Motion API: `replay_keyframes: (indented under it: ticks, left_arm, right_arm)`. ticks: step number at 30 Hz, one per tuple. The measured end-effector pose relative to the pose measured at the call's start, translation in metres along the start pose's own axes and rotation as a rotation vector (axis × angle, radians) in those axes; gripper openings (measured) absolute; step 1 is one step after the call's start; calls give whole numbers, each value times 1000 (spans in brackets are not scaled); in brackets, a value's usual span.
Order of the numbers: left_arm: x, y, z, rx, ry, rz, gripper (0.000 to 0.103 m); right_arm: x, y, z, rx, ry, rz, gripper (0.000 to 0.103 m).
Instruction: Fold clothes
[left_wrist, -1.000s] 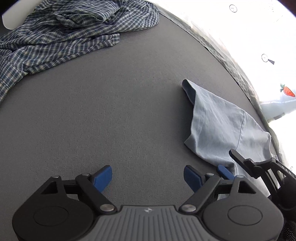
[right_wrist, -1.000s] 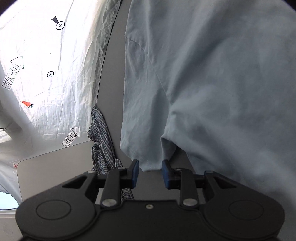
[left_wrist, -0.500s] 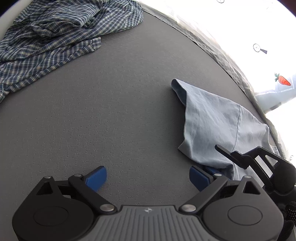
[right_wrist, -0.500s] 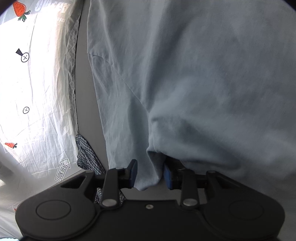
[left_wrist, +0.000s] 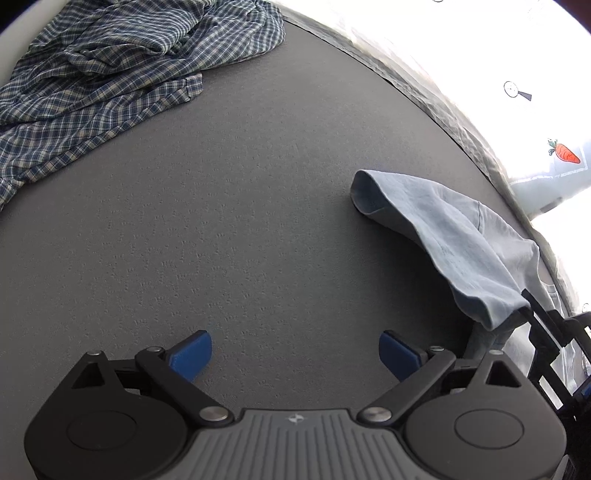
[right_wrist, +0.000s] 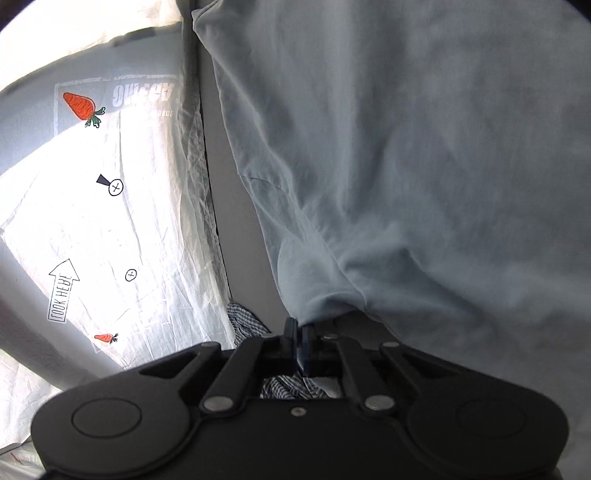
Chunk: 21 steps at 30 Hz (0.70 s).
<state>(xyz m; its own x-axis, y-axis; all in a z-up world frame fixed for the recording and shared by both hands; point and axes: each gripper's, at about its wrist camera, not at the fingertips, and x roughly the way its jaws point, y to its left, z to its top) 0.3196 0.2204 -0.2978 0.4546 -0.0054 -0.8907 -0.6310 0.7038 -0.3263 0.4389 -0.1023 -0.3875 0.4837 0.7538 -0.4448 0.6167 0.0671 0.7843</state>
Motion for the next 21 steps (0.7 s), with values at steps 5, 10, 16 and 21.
replay_keyframes:
  ticks: [5,10,16,21]
  left_arm:
    - [2,-17,-6,62,7,-5,97]
    - [6,-33,-13,141,15,3,97]
    - [10,-42,-14,168,37,0,97]
    - [11,-43,-15,180,44,1,97]
  right_arm:
    - [-46,-28,47,102,-164,-28,5]
    - [-74,-15,48,-258,-207,-194,15]
    - [-53,11,-26,-1304,-271,-572,22]
    - [-24,0,-57,-1722,-250,-650,22]
